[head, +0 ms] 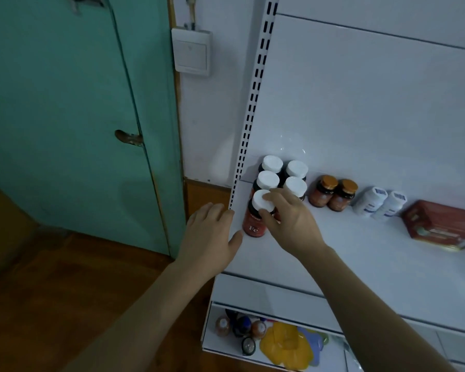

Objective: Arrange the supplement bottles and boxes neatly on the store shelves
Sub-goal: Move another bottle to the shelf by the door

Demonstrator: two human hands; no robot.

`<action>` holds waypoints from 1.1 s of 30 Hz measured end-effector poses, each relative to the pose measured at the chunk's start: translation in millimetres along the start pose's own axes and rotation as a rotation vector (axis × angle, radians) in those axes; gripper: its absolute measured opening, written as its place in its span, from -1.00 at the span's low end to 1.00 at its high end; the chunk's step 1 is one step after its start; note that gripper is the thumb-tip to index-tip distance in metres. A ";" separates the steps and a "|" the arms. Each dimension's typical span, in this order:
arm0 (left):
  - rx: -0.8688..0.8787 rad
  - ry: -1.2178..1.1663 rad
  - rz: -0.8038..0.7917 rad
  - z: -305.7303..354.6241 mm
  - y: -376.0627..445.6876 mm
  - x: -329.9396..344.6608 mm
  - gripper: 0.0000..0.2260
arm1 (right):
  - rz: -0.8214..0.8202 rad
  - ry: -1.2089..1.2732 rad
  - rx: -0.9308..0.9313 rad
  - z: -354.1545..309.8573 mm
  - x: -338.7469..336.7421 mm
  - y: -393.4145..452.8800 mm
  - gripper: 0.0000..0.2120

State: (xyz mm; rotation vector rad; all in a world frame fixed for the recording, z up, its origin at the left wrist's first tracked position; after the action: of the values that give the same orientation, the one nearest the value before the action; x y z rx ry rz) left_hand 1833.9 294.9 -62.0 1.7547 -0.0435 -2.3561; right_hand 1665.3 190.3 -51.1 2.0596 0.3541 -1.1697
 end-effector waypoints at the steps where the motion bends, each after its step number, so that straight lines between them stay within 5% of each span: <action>1: 0.012 -0.002 -0.003 -0.7 0.6 -0.4 -0.53 | -0.005 -0.015 0.000 -1.6 0.2 0.8 -0.76; 17: 0.171 -0.005 0.184 49.0 19.0 -24.6 -0.58 | 0.019 -0.331 0.215 -4.2 -57.3 -55.3 -0.52; 33: 0.574 -0.111 0.157 394.6 -25.0 32.2 -0.55 | 0.082 -0.559 0.748 131.8 -283.1 -295.6 -0.31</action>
State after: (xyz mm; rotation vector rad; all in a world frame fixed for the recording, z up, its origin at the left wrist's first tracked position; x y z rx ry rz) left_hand 1446.2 275.3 19.8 1.7426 -0.9199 -2.4724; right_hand 1264.1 334.1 5.7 2.1648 -0.5075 -1.9508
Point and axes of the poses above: each hand's wrist, its own y-axis towards the middle knuckle, its own x-axis out of the palm, z = x × y, the point moved 2 cm from there along y, towards the middle knuckle, and after that the axes turned 1 degree about y, right-handed, at the moved point
